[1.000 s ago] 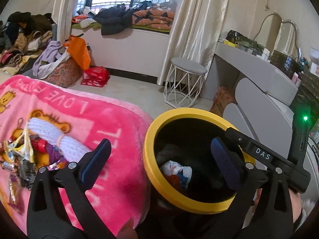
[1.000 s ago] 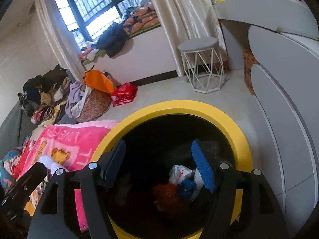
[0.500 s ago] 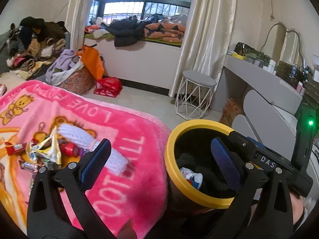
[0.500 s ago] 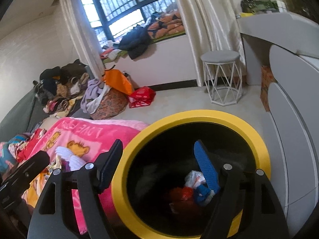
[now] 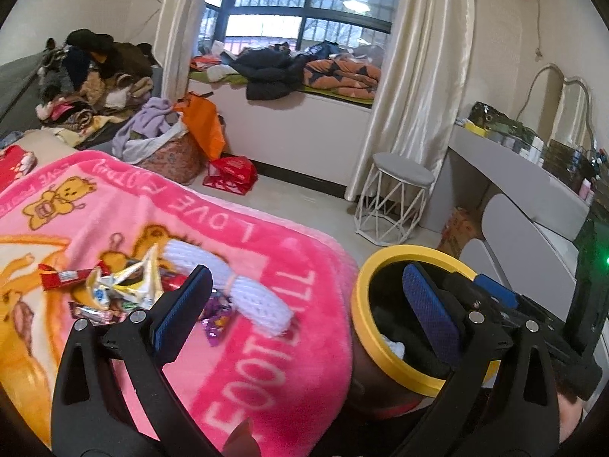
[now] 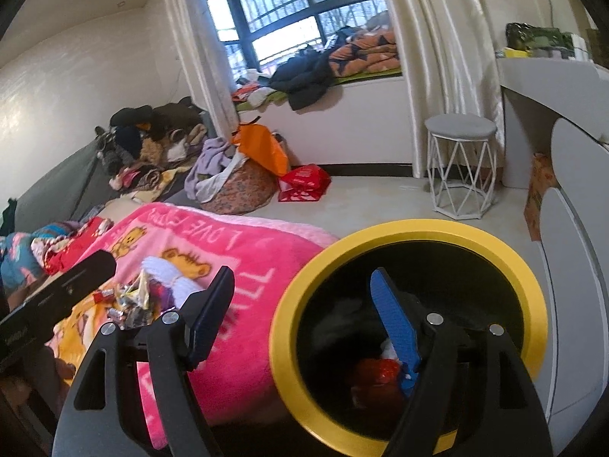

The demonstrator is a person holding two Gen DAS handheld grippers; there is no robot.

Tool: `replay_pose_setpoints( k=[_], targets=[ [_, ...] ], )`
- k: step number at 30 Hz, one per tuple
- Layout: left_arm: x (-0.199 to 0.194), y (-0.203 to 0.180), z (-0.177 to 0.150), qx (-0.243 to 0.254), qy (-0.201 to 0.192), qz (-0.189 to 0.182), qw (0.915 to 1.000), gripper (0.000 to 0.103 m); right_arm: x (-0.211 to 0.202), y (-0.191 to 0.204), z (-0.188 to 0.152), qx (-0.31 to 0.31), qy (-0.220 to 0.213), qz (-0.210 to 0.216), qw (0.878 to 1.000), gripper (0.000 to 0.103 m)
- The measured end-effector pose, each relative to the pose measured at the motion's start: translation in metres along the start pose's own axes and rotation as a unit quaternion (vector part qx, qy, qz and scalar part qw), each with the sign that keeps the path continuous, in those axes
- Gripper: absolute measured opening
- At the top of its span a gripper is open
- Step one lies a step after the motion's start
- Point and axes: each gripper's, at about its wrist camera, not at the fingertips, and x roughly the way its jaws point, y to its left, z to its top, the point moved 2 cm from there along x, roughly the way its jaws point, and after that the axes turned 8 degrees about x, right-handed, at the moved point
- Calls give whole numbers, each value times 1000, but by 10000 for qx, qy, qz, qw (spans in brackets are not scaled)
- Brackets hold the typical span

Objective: Collect trash
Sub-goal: 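Move both tools back toward the candy wrappers on the blanket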

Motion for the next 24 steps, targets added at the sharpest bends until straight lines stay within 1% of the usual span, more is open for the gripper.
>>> replay_pose_setpoints(
  k=[6, 9, 15, 24],
  targets=[
    [-9, 22, -1, -182, -49, 196, 9996, 92, 2, 21, -7, -228, 116, 203, 9995, 72],
    [-13, 31, -2, -280, -77, 235, 9993, 92, 2, 33, -11, -355, 179, 310, 9987, 72],
    [-21, 53, -4, -449, -126, 439, 9979, 92, 10, 62, -18, -678, 364, 524, 9957, 72],
    [-28, 98, -14, -913, -76, 785, 9927, 92, 22, 99, -29, -1132, 587, 742, 9891, 72]
  ],
)
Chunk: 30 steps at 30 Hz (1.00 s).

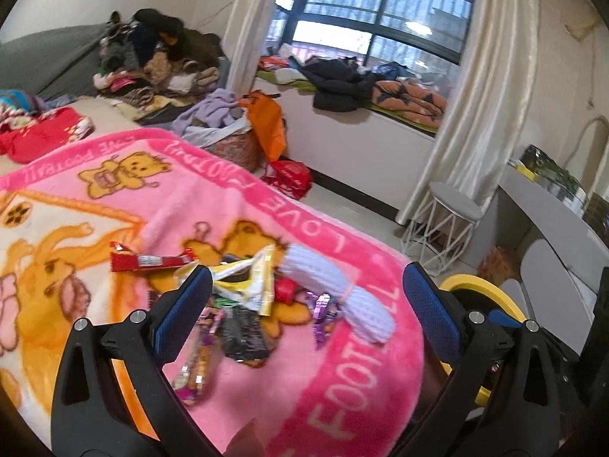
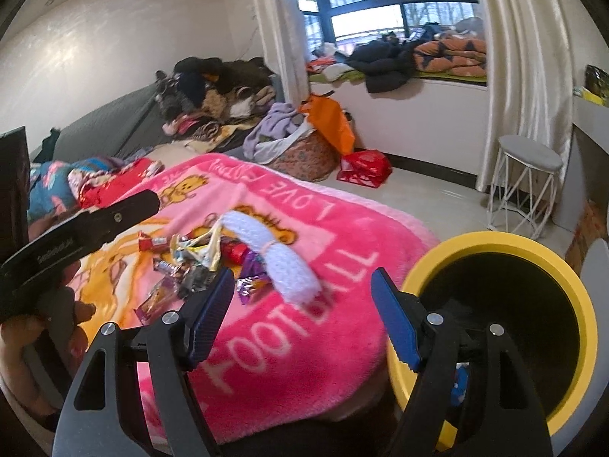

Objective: Collect trash
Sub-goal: 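Move both tools back toward the candy wrappers on the blanket, then grasp the brown chocolate bar with the left tool while the right tool grasps the white foam net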

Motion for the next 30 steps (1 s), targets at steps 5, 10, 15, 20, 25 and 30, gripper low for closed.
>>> replay_pose_setpoints(
  k=[5, 10, 15, 20, 25, 30],
  targets=[
    [-1, 20, -1, -187, 9, 143, 9997, 92, 15, 10, -1, -116, 193, 44, 9997, 72],
    [-1, 43, -3, -360, 48, 304, 9989, 92, 28, 19, 0, -237, 269, 50, 9993, 72],
    [2, 63, -10, -447, 228, 518, 9974, 92, 40, 26, 1, -339, 328, 40, 9989, 72],
    [10, 82, -22, -555, 517, 661, 9949, 92, 58, 27, 4, -399, 481, -30, 9980, 72],
    [18, 94, -35, -696, 731, 686, 9925, 92, 78, 27, 3, -549, 785, -154, 9953, 72],
    [31, 104, -47, -1133, 994, 532, 9871, 87, 96, 23, -4, -634, 1070, -261, 9919, 72]
  ],
)
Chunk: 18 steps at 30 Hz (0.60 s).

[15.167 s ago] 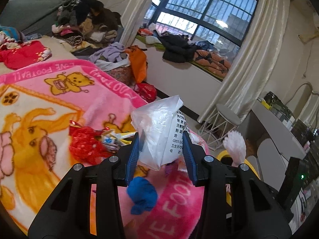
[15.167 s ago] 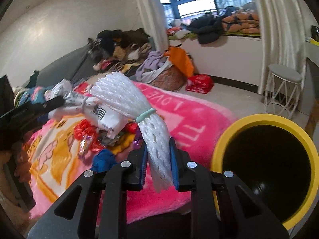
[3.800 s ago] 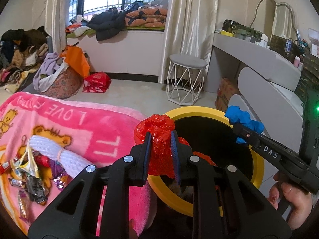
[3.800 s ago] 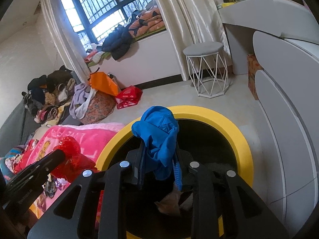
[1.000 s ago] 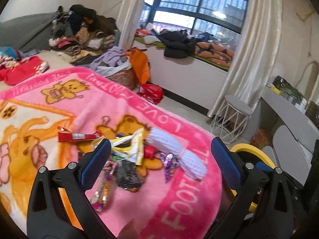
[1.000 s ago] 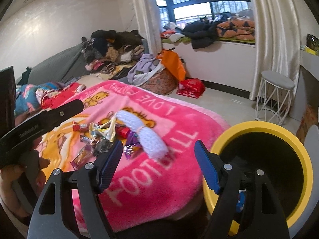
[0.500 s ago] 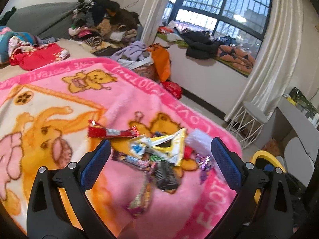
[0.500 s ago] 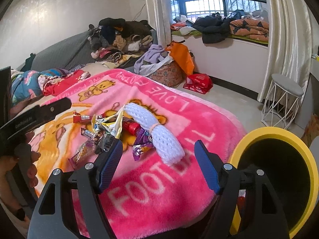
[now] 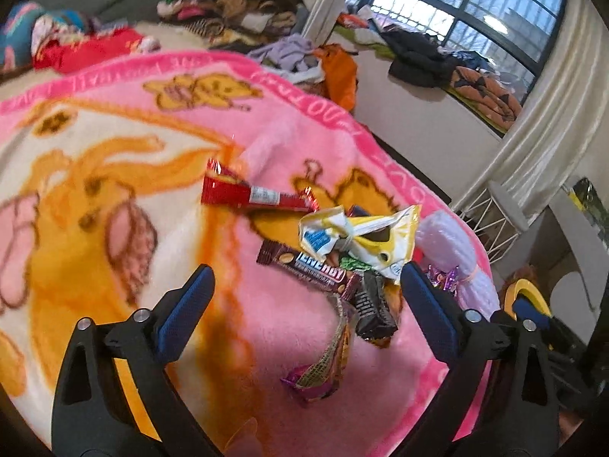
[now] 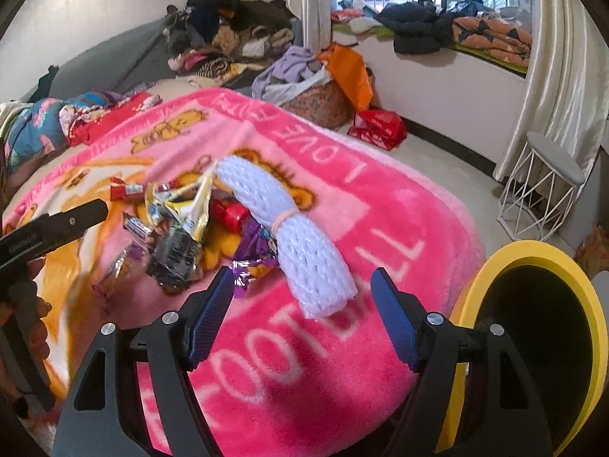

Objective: Collect trash
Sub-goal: 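Grasp the brown chocolate bar with the left tool while the right tool grasps the white foam net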

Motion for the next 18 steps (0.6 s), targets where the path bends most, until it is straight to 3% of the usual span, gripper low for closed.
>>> replay_pose_setpoints(
  k=[5, 9, 15, 18],
  targets=[
    [17, 8, -1, -384, 256, -170, 9988, 73, 17, -5, -2, 24, 265, -81, 9996, 72],
    [31, 11, -1, -681, 422, -311, 9963, 70, 26, -5, -1, -11, 349, -139, 9993, 69],
    [42, 14, -1, -917, 524, -341, 9938, 59, 34, -5, -4, -9, 561, -24, 9984, 32],
    [44, 16, -1, -957, 524, -268, 9937, 51, 31, -3, -6, -61, 521, 2, 9986, 25]
  ],
)
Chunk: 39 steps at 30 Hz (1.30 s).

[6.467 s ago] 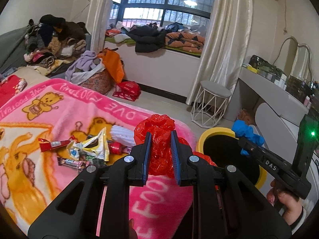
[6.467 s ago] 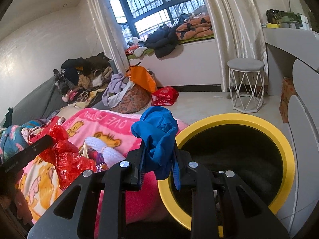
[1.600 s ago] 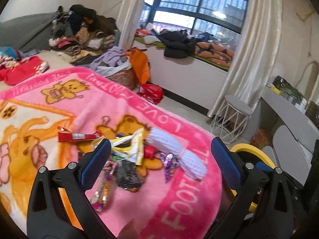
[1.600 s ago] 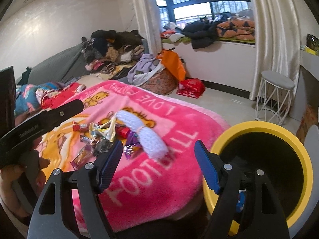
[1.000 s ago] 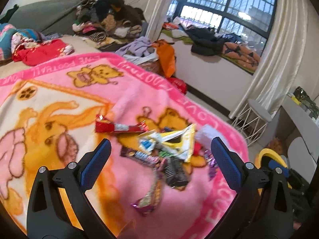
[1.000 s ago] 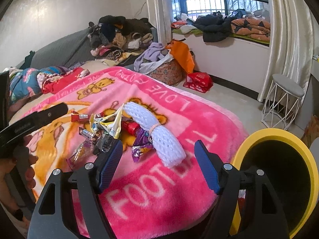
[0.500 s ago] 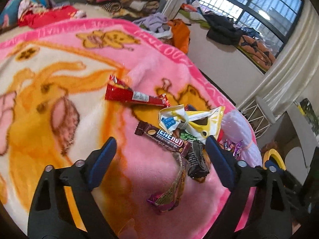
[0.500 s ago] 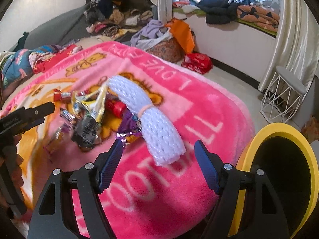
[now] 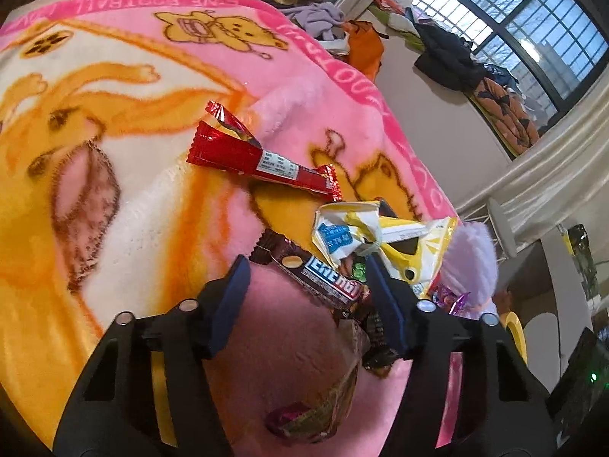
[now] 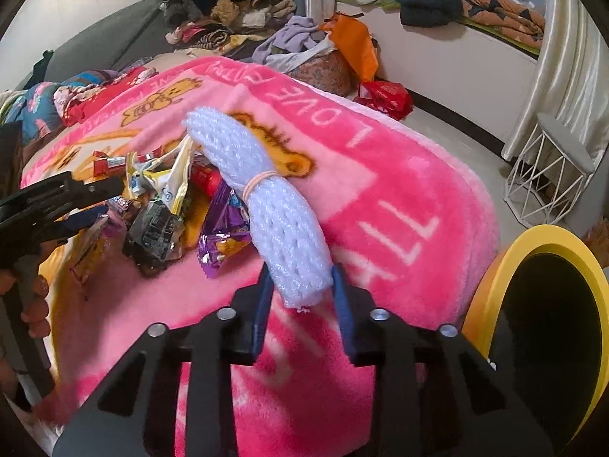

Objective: Collect trash
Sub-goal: 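Grasp the brown chocolate bar with the left tool while the right tool grasps the white foam net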

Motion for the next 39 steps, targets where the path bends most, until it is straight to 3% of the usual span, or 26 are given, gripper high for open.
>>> replay_pose_setpoints(
  k=[7, 11, 18, 27, 39],
  targets=[
    [1, 5, 4, -192, -27, -92, 9998, 19, -15, -1, -8, 30, -249, 0, 9997, 20],
    [-3, 0, 3, -89, -143, -180, 9997, 14, -24, -7, -11, 146, -403, 12, 9991, 20],
    [-27, -8, 5, 16, -517, -223, 9984, 11, -41, -16, -16, 296, -696, 38, 9971, 19],
    [-57, -21, 13, 278, -892, -256, 9953, 11, -53, -12, -22, 253, -766, 205, 9965, 19],
    [-77, -49, 13, 771, -1096, -344, 9904, 10, -70, 0, -24, 194, -883, 340, 9953, 19]
  ],
)
